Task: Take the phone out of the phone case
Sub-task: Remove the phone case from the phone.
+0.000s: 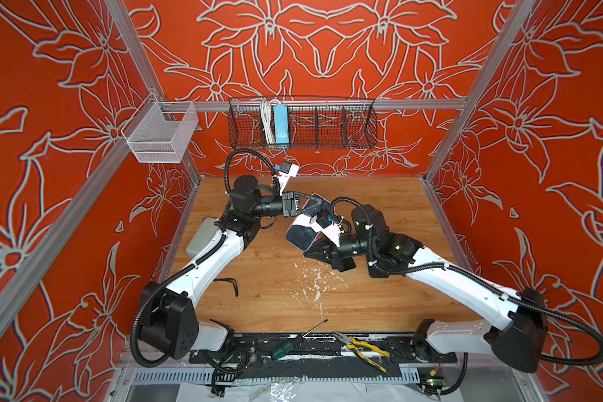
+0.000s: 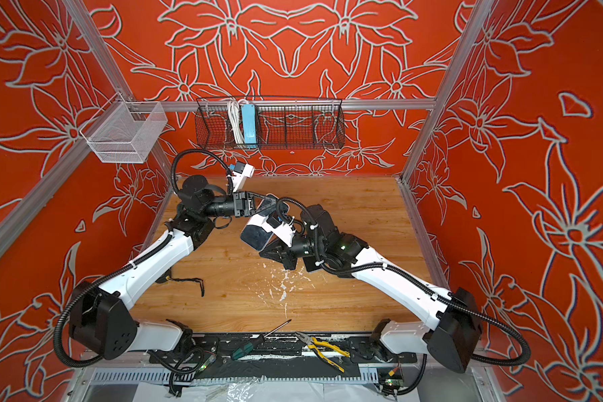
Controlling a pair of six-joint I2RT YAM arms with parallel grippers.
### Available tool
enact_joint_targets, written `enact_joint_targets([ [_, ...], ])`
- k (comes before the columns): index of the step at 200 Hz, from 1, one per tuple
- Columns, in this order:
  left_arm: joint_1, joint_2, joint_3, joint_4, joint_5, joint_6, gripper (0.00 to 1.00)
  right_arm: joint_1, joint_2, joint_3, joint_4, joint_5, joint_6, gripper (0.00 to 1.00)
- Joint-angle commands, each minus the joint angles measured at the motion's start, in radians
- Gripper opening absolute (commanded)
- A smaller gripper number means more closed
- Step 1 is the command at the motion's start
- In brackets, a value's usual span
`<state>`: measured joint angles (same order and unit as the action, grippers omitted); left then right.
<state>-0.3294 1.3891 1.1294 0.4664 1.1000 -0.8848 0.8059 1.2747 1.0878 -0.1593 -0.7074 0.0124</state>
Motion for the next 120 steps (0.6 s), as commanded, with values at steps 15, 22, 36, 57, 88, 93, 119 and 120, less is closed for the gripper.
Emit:
enact_joint_targets([
  [15,-0.027,0.007,-0.008,0.058,-0.059,0.004,0.0,0.021,-0.044,0.03,0.1,0.105,-0.074,0.03],
  [22,-0.028,0.006,-0.008,0.056,-0.06,0.003,0.0,0.02,-0.049,0.025,0.106,0.108,-0.073,0.03],
  [36,-0.027,0.004,-0.006,0.052,-0.066,0.006,0.0,0.02,-0.056,0.013,0.115,0.105,-0.064,0.05],
  [57,-0.028,-0.001,0.003,0.032,-0.087,0.019,0.0,0.012,-0.076,-0.006,0.13,0.088,-0.036,0.09],
  [88,-0.014,-0.003,0.027,-0.009,-0.16,0.024,0.0,-0.047,-0.13,-0.073,0.218,0.002,0.086,0.24],
  [93,-0.007,-0.005,0.026,-0.02,-0.188,0.017,0.0,-0.061,-0.139,-0.087,0.24,-0.019,0.113,0.27],
  [119,0.047,-0.034,-0.028,-0.025,-0.351,-0.046,0.0,-0.123,-0.173,-0.161,0.356,-0.102,0.262,0.39],
  [120,0.048,-0.037,-0.031,-0.026,-0.359,-0.048,0.0,-0.125,-0.175,-0.164,0.36,-0.102,0.267,0.4],
])
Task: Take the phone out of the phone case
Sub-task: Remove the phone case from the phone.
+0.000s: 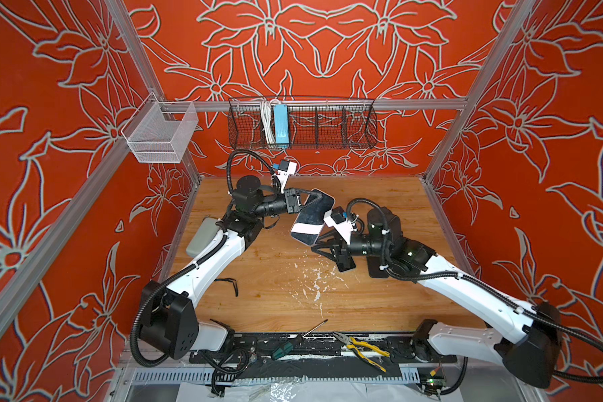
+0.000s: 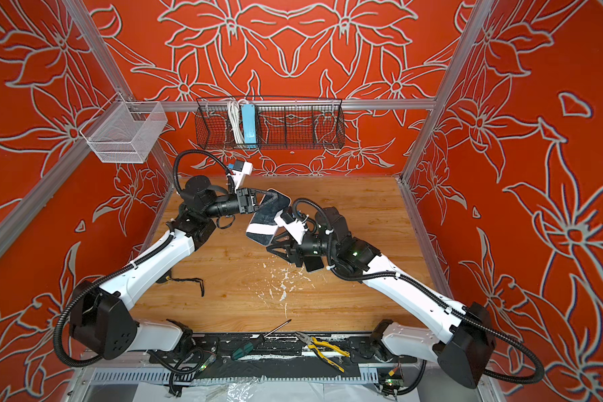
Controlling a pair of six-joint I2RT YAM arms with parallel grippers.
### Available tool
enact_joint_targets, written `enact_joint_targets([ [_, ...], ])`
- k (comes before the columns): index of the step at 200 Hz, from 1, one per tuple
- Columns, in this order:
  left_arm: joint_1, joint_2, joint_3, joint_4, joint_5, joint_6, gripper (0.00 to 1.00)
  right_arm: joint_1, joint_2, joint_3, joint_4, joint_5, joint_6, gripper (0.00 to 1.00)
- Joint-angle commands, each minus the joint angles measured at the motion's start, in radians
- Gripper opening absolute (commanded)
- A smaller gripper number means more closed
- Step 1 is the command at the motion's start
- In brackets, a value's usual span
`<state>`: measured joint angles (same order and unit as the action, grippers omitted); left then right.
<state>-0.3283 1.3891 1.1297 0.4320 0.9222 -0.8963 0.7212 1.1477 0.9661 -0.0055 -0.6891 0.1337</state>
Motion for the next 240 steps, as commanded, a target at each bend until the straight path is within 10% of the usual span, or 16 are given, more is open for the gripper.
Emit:
enact_joint_targets([
  [1,0.049,-0.04,-0.034,0.008,-0.189,-0.04,0.0,-0.042,-0.048,-0.046,0.209,-0.122,0.15,0.4],
  [51,0.119,-0.159,-0.233,0.011,-0.558,-0.24,0.0,-0.115,-0.042,-0.18,0.48,-0.167,0.457,0.58],
  [112,0.12,-0.268,-0.385,0.052,-0.724,-0.443,0.0,-0.144,0.179,-0.319,1.012,-0.118,0.928,0.77],
  [240,0.04,-0.27,-0.52,0.321,-0.758,-0.557,0.0,0.018,0.273,-0.344,1.036,0.174,0.934,0.74],
])
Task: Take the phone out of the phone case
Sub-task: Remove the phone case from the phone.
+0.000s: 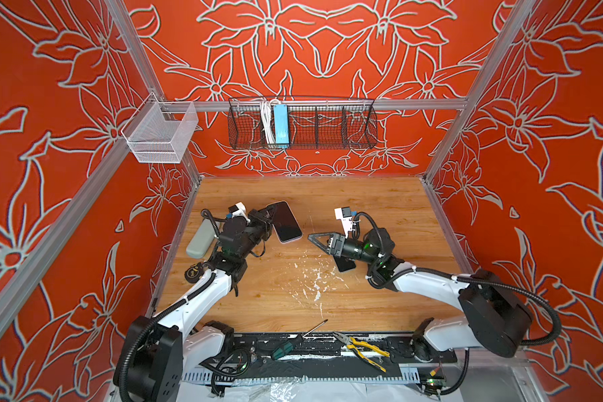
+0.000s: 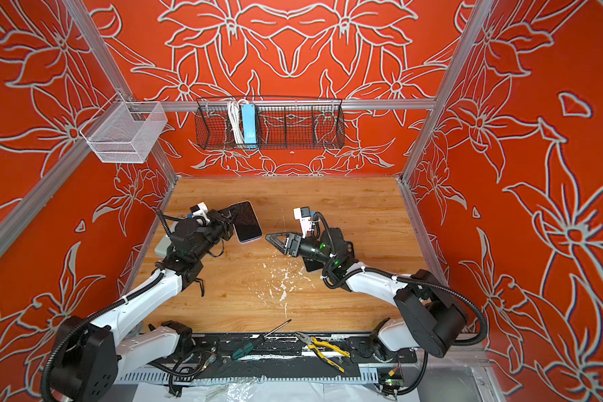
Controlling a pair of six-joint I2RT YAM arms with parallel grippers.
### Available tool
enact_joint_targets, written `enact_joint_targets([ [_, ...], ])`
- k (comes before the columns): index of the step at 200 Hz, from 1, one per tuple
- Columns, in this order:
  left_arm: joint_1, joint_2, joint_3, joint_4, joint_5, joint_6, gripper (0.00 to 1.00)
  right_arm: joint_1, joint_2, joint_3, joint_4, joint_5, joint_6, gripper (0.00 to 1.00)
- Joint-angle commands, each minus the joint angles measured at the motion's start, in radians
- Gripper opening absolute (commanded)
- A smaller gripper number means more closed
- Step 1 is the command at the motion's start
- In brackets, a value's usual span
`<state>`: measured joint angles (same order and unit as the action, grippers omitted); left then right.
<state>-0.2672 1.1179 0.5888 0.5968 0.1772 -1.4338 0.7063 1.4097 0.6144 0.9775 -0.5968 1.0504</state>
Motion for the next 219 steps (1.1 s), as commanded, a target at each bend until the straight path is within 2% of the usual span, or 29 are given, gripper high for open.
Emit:
enact_joint_targets([
  [1,-0.022,0.003,0.021,0.158,-0.011,-0.019,0.0,0.035,0.011,0.007,0.053,0.084,0.017,0.74],
  [80,-0.052,0.088,0.044,0.254,0.02,-0.085,0.0,0.137,0.017,0.003,0.045,0.235,-0.031,0.73],
  [219,-0.072,0.047,0.037,0.256,0.017,-0.098,0.0,0.139,0.06,-0.006,0.055,0.279,-0.032,0.71],
])
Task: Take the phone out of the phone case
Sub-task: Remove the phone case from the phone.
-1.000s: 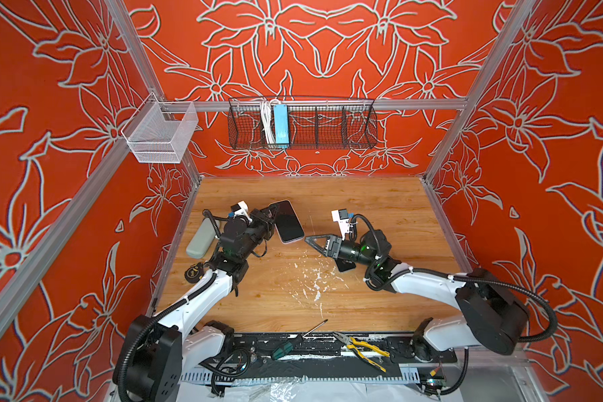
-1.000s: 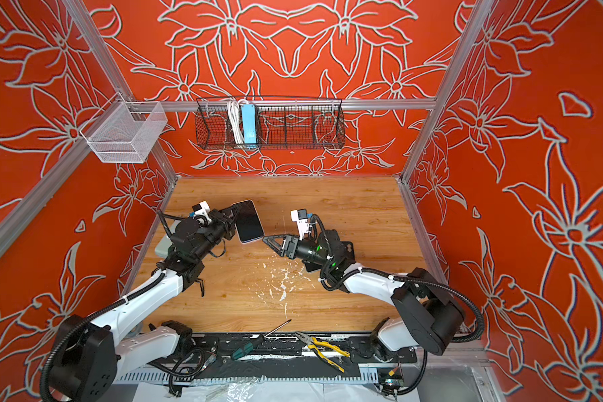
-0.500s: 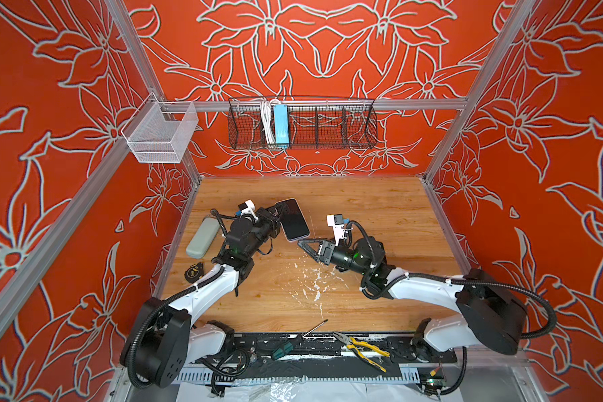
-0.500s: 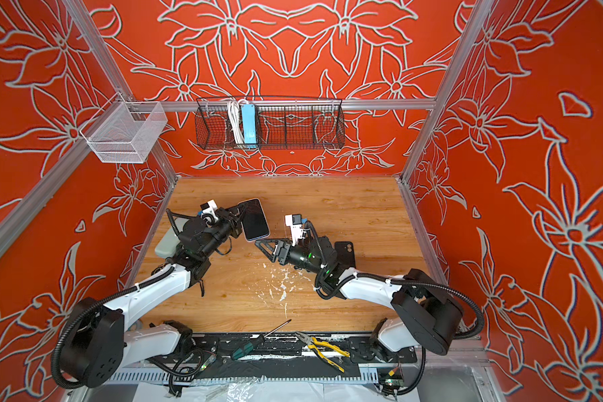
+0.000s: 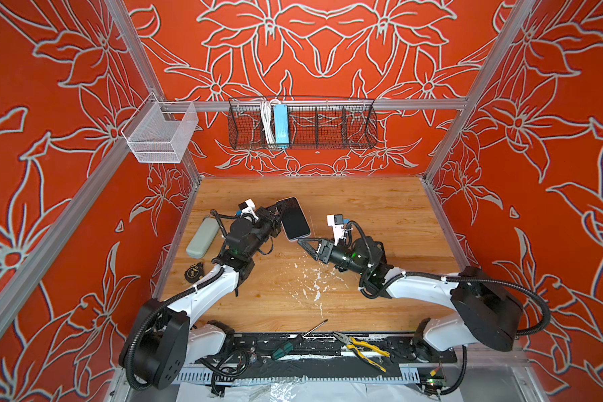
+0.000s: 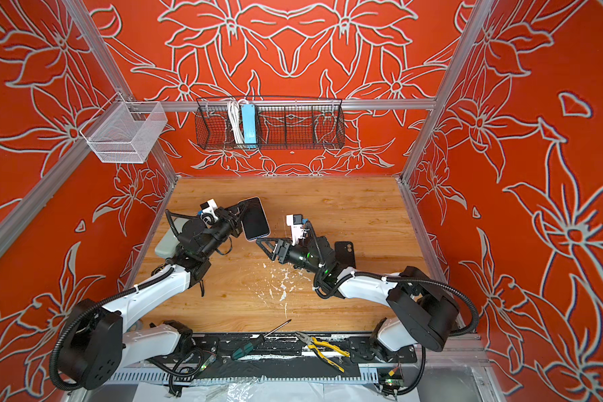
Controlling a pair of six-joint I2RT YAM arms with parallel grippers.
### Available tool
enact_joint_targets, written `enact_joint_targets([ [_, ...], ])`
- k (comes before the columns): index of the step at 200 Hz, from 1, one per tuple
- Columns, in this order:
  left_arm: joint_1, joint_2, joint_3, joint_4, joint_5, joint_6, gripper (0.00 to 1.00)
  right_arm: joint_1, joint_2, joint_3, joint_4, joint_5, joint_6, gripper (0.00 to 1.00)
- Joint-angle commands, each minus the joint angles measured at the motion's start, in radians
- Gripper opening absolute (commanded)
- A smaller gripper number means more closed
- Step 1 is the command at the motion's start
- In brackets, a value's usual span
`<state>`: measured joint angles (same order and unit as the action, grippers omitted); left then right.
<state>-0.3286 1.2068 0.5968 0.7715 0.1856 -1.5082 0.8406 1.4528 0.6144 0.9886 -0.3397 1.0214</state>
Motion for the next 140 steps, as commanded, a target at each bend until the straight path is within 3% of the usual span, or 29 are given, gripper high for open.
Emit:
enact_joint_targets([
  [1,-0.01,-0.043,0.029,0.081,0.007,-0.024,0.0,0.005,0.017,-0.005,0.044,0.023,-0.003,0.71],
  [140,-0.043,-0.088,0.017,0.076,0.029,-0.029,0.0,-0.063,0.034,-0.017,0.121,0.001,0.04,0.69],
])
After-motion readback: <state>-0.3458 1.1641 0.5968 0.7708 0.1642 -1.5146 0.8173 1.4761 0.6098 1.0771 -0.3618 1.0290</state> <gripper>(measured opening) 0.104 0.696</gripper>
